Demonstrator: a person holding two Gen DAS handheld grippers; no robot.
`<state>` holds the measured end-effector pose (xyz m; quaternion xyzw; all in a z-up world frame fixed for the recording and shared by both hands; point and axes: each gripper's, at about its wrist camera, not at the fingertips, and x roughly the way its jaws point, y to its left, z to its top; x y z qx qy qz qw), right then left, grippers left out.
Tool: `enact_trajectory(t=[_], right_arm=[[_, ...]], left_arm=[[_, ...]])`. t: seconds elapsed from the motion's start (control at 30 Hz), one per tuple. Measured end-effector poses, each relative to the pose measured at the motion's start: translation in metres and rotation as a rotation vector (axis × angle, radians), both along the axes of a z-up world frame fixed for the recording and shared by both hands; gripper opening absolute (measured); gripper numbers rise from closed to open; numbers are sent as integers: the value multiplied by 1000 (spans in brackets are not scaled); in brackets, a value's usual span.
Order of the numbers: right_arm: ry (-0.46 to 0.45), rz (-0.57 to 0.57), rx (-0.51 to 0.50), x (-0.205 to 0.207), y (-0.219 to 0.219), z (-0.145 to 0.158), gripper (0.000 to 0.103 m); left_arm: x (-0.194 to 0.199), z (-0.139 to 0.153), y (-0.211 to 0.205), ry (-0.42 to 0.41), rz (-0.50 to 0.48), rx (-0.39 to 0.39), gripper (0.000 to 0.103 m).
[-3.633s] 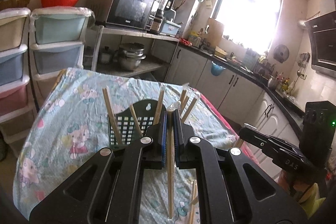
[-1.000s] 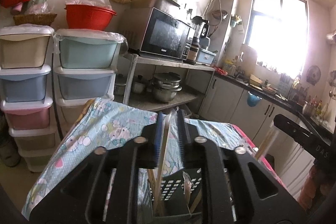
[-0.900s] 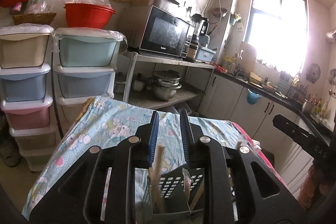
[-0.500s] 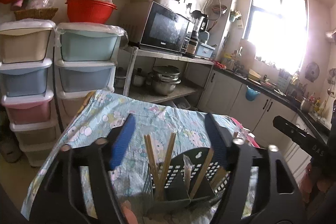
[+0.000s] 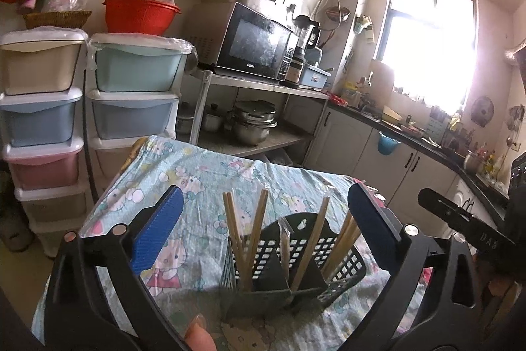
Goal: Organize utensils
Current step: 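Withdraw both open tools from the caddy toward the last loose chopsticks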
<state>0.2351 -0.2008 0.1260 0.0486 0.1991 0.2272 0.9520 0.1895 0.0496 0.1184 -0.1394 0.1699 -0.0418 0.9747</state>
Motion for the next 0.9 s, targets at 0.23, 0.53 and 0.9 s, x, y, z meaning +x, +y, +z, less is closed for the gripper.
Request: enact_trajectory(t=[0.23, 0.53, 0.9], right_arm=[[-3, 25, -21, -18, 1, -4, 56], [4, 43, -55, -47, -2, -15, 57], [35, 37, -53, -71, -16, -28, 57]], left_arm=[[-13, -8, -2, 12, 1, -9, 92], [-35, -18, -8, 21, -10, -7, 92], [-52, -21, -18, 17, -44, 4, 92]])
